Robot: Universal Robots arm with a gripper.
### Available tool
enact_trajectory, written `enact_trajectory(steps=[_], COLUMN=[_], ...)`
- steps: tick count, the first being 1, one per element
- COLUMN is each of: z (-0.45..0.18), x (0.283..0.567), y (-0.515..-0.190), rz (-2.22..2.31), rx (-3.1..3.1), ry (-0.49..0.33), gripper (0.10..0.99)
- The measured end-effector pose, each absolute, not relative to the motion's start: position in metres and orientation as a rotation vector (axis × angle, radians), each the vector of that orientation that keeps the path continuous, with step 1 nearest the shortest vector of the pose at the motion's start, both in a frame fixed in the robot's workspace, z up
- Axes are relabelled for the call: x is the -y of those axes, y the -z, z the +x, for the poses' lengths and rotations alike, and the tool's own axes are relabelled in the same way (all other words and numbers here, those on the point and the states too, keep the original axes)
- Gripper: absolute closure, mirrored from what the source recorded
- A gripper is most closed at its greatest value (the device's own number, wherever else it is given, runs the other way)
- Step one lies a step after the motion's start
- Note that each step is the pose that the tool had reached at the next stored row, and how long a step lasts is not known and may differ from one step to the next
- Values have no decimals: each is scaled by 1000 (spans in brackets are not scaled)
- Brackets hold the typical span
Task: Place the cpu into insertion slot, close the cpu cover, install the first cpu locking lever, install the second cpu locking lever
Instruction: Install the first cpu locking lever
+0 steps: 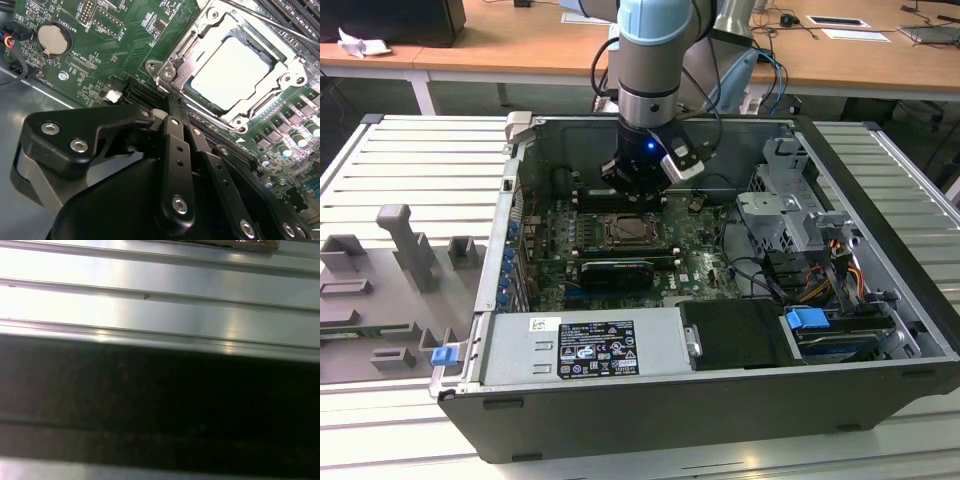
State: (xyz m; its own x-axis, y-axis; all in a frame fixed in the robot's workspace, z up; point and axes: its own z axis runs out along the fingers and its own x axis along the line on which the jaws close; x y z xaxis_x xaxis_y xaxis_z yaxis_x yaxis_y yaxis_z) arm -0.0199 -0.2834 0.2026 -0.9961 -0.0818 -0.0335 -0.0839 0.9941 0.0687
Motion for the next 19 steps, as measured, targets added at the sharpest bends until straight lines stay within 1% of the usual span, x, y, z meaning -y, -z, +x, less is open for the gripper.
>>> enact_trajectory(steps=[10, 15, 19], z=[-20, -20, -20], x=[283, 283, 289], y=[-202, -217, -217], rz=[-127, -127, -127], rx=[-3105, -3106, -3106], ry=[-121, -120, -120], gripper=[980, 980, 980])
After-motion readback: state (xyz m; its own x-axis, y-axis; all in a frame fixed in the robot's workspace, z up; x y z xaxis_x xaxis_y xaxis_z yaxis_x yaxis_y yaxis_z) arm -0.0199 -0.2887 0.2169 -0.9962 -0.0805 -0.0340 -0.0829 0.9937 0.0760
